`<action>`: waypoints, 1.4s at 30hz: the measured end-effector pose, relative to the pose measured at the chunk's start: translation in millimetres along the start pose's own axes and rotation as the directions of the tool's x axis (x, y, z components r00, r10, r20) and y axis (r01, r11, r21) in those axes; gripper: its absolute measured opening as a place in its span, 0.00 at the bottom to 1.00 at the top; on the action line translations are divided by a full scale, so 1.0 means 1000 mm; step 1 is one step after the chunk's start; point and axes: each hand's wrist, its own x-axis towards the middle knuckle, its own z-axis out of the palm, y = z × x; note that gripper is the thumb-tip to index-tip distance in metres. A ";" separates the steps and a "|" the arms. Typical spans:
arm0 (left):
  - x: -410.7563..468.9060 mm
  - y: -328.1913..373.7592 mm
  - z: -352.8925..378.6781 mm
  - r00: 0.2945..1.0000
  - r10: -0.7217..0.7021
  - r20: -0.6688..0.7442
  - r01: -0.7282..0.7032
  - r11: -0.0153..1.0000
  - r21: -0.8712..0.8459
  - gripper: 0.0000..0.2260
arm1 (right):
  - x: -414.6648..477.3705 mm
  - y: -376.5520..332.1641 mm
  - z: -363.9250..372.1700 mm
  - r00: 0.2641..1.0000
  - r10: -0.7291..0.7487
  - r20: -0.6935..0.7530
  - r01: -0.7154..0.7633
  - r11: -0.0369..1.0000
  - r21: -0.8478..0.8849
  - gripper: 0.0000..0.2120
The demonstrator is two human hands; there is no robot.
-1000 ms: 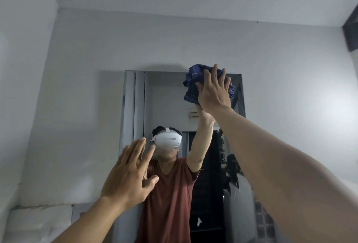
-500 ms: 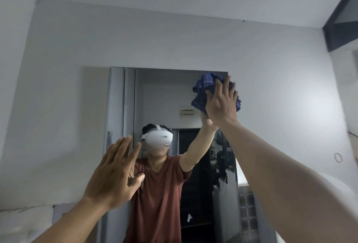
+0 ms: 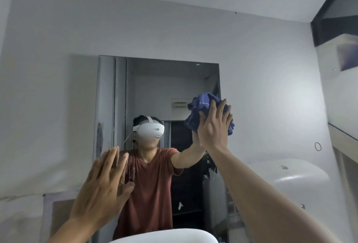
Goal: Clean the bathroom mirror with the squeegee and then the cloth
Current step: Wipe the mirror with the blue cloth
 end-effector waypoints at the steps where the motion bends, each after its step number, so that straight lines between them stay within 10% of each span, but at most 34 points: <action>1: -0.007 0.001 0.003 1.000 -0.006 0.015 0.005 1.000 0.009 0.37 | -0.005 -0.002 0.002 1.000 0.005 0.000 -0.005 1.000 -0.001 0.27; 10: -0.040 0.008 0.021 0.999 -0.030 0.028 0.032 0.999 -0.040 0.40 | 0.001 -0.029 0.013 0.997 0.074 -0.015 -0.074 0.997 -0.023 0.26; 29: -0.048 -0.005 0.026 1.000 -0.027 0.013 0.028 0.993 -0.112 0.42 | 0.003 -0.190 0.052 0.930 -0.355 0.098 0.364 0.926 -0.096 0.28; 42: -0.050 -0.008 0.025 0.998 -0.033 0.049 0.040 0.990 -0.132 0.42 | -0.023 -0.206 0.064 0.615 -0.765 0.192 0.787 0.612 -0.083 0.25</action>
